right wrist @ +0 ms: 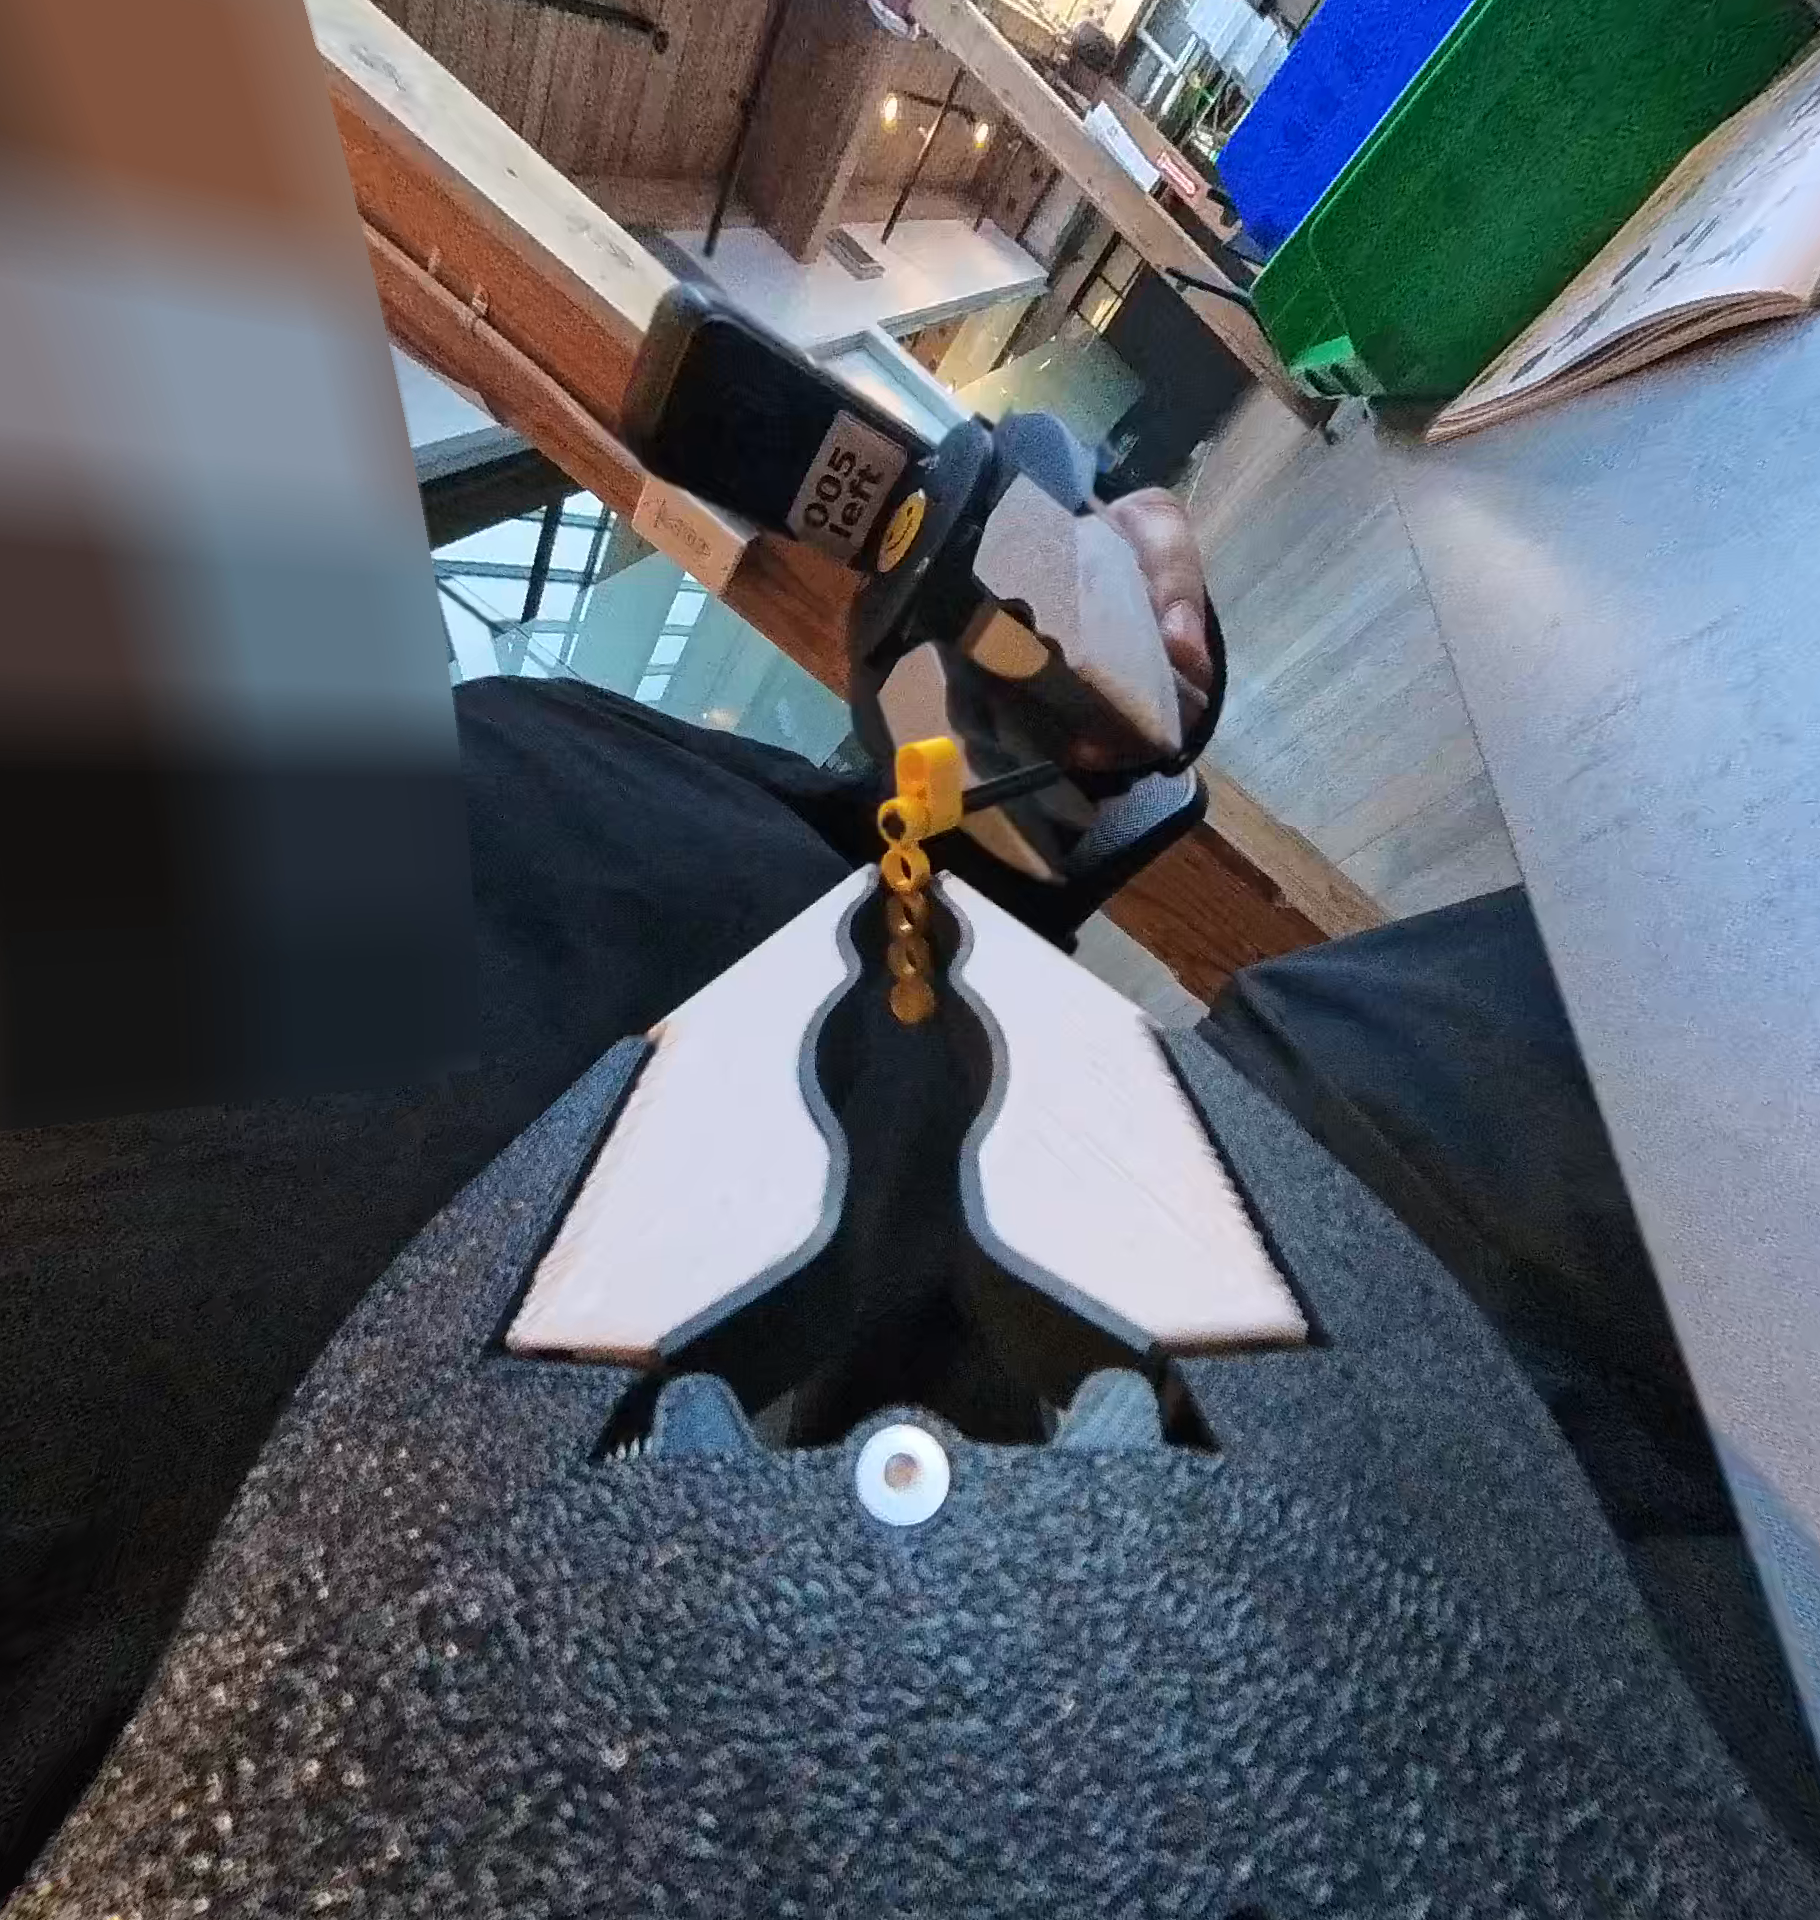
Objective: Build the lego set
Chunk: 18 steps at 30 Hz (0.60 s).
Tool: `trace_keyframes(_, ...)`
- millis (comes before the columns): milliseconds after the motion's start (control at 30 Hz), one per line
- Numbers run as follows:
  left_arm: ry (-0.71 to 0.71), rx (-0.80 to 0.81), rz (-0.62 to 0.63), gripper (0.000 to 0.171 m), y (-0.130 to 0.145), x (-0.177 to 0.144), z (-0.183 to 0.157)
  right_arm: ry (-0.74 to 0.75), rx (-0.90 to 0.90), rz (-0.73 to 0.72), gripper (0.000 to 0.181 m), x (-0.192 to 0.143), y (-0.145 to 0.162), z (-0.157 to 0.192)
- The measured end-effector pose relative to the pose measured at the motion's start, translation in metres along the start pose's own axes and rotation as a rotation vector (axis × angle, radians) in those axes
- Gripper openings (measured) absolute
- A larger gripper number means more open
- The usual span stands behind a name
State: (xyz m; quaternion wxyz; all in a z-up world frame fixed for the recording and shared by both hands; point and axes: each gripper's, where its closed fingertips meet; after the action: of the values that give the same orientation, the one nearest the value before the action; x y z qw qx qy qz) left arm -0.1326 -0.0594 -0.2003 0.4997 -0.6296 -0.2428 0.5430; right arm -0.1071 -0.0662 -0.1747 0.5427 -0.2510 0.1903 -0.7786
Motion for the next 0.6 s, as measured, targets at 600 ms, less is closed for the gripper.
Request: trace_keyframes(600,-0.063,-0.26,-0.194,0.005,0.007,0.0,-0.004,-0.121,0.146,-0.261,0.003,0.021,-0.016,-0.018)
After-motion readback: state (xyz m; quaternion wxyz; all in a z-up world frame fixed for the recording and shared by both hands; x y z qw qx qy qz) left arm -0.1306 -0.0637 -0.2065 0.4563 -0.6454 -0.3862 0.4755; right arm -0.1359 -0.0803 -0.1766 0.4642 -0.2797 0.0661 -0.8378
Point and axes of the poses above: each gripper's, where its closed fingertips meet, x out along the fingers, y out of its underside, z = x × y across the jaws, and after that the axes turned 2 degrees about x, right-handed
